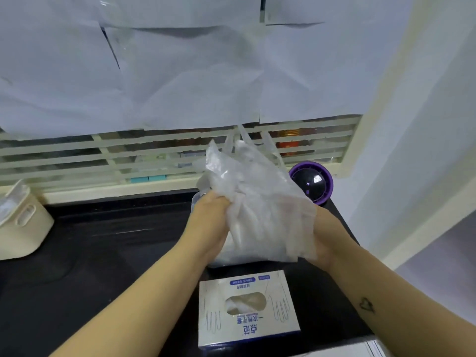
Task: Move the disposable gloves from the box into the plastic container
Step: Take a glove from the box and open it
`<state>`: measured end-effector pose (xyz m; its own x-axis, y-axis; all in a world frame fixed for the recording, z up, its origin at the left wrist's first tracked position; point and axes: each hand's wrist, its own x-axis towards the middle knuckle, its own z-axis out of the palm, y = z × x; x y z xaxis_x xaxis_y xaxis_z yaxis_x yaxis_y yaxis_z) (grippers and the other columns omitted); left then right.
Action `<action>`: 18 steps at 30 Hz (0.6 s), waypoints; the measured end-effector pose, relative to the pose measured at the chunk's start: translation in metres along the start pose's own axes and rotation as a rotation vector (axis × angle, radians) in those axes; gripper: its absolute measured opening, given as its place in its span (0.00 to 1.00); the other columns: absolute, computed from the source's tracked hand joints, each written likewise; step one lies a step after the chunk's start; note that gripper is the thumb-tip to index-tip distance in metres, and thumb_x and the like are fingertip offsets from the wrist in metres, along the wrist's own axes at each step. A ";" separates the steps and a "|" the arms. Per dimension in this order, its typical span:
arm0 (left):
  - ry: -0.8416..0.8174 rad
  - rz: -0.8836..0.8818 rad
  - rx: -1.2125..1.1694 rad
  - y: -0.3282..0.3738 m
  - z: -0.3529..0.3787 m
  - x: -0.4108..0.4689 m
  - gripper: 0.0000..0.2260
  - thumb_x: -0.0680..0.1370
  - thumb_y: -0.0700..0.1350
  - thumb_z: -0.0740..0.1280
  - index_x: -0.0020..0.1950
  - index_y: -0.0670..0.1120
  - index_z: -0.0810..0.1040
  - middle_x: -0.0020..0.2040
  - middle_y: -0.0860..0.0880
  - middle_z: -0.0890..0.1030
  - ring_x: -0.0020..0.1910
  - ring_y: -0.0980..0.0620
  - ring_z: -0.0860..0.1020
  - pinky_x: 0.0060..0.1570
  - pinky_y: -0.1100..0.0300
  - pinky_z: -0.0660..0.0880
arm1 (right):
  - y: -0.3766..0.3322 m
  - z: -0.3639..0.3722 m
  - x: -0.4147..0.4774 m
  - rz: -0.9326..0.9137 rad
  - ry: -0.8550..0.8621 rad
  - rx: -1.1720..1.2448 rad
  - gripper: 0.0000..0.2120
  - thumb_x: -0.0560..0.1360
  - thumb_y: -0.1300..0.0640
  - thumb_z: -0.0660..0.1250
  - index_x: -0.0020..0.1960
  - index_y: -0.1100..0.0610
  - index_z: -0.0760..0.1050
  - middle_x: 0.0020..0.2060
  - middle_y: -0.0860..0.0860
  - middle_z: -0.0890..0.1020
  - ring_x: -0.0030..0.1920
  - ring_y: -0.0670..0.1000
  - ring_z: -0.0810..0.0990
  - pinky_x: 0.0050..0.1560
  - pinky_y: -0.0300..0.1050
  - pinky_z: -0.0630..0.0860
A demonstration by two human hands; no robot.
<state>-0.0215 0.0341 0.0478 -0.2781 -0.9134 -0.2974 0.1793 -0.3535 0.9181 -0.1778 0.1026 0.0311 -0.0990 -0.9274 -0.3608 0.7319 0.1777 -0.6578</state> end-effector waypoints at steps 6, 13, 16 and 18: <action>0.151 0.011 -0.008 0.025 -0.034 0.017 0.11 0.81 0.36 0.60 0.40 0.45 0.75 0.33 0.48 0.79 0.30 0.52 0.78 0.31 0.60 0.75 | -0.002 0.004 0.017 0.040 -0.025 0.089 0.05 0.70 0.61 0.68 0.44 0.61 0.82 0.38 0.53 0.77 0.36 0.49 0.77 0.39 0.44 0.81; 0.064 0.121 0.240 0.047 -0.085 0.042 0.09 0.78 0.47 0.59 0.39 0.46 0.71 0.36 0.47 0.73 0.33 0.51 0.72 0.36 0.55 0.69 | -0.001 0.008 0.033 0.103 -0.020 0.118 0.02 0.71 0.63 0.70 0.44 0.60 0.79 0.34 0.51 0.78 0.32 0.47 0.77 0.35 0.43 0.79; 0.120 0.170 0.852 0.054 -0.103 0.054 0.22 0.83 0.61 0.51 0.52 0.47 0.79 0.46 0.48 0.79 0.48 0.45 0.80 0.49 0.51 0.75 | 0.003 0.010 0.037 0.131 -0.041 0.169 0.16 0.60 0.59 0.82 0.41 0.61 0.79 0.33 0.53 0.78 0.33 0.43 0.77 0.38 0.36 0.79; 0.125 0.325 1.299 0.059 -0.111 0.062 0.17 0.81 0.54 0.60 0.37 0.47 0.73 0.33 0.51 0.74 0.33 0.46 0.75 0.39 0.52 0.76 | 0.003 0.017 0.044 0.118 0.097 0.017 0.15 0.73 0.46 0.71 0.44 0.59 0.78 0.36 0.57 0.76 0.31 0.37 0.71 0.35 0.31 0.71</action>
<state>0.0770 -0.0655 0.0548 -0.2940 -0.9555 0.0224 -0.8172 0.2635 0.5125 -0.1685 0.0567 0.0249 -0.0761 -0.8641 -0.4975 0.7532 0.2771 -0.5965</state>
